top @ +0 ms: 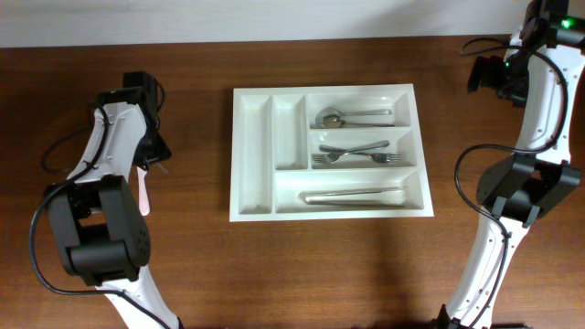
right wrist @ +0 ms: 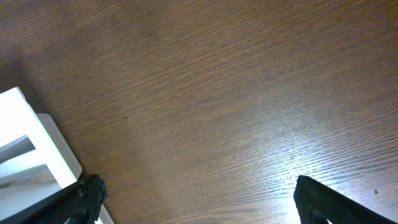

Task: Pack container
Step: 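Lower the left gripper over the spoon and pink knife to grasp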

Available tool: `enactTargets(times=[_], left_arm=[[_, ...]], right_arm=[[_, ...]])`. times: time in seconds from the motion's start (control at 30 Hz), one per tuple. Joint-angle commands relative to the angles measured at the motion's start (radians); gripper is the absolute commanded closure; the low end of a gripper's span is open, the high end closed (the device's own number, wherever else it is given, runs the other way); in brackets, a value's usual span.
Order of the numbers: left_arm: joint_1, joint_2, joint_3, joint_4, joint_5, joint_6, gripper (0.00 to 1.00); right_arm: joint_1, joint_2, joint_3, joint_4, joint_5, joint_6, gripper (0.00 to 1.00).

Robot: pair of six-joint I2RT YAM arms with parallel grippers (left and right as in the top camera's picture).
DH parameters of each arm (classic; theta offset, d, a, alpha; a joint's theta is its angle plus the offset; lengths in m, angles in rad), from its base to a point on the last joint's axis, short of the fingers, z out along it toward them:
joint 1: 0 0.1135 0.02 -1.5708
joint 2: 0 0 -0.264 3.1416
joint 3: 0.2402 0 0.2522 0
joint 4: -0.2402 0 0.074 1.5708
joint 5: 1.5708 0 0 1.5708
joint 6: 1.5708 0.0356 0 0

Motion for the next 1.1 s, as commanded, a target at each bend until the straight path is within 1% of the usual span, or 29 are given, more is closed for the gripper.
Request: enactTargets(times=[0.0, 0.03, 0.1, 0.27, 0.4, 0.53, 0.63, 1.03, 1.07], left_arm=[[0.002, -0.001, 0.001, 0.062, -0.098, 0.243, 0.13], [0.002, -0.001, 0.001, 0.099, -0.093, 0.323, 0.13], [0.002, -0.001, -0.002, 0.143, -0.081, 0.421, 0.13], [0.005, 0.014, -0.004, 0.224, -0.064, 0.607, 0.13], [0.021, 0.055, -0.004, 0.216, 0.043, 0.749, 0.13], [0.033, 0.115, -0.004, 0.168, 0.051, 0.775, 0.13], [0.035, 0.144, -0.004, 0.148, -0.002, 0.775, 0.13], [0.056, 0.145, -0.004, 0.172, -0.011, 0.768, 0.13], [0.056, 0.145, -0.004, 0.172, 0.012, 0.754, 0.13]], right_arm=[[0.004, -0.019, 0.015, -0.001, -0.006, -0.007, 0.01], [0.004, -0.019, 0.015, -0.001, -0.006, -0.007, 0.01], [0.004, -0.019, 0.015, -0.001, -0.006, -0.007, 0.01], [0.004, -0.019, 0.015, -0.001, -0.006, -0.007, 0.01], [0.004, -0.019, 0.015, -0.001, -0.006, -0.007, 0.01], [0.004, -0.019, 0.015, -0.001, -0.006, -0.007, 0.01], [0.004, -0.019, 0.015, -0.001, -0.006, -0.007, 0.01], [0.004, -0.019, 0.015, -0.001, -0.006, -0.007, 0.01], [0.004, -0.019, 0.015, -0.001, -0.006, -0.007, 0.01]])
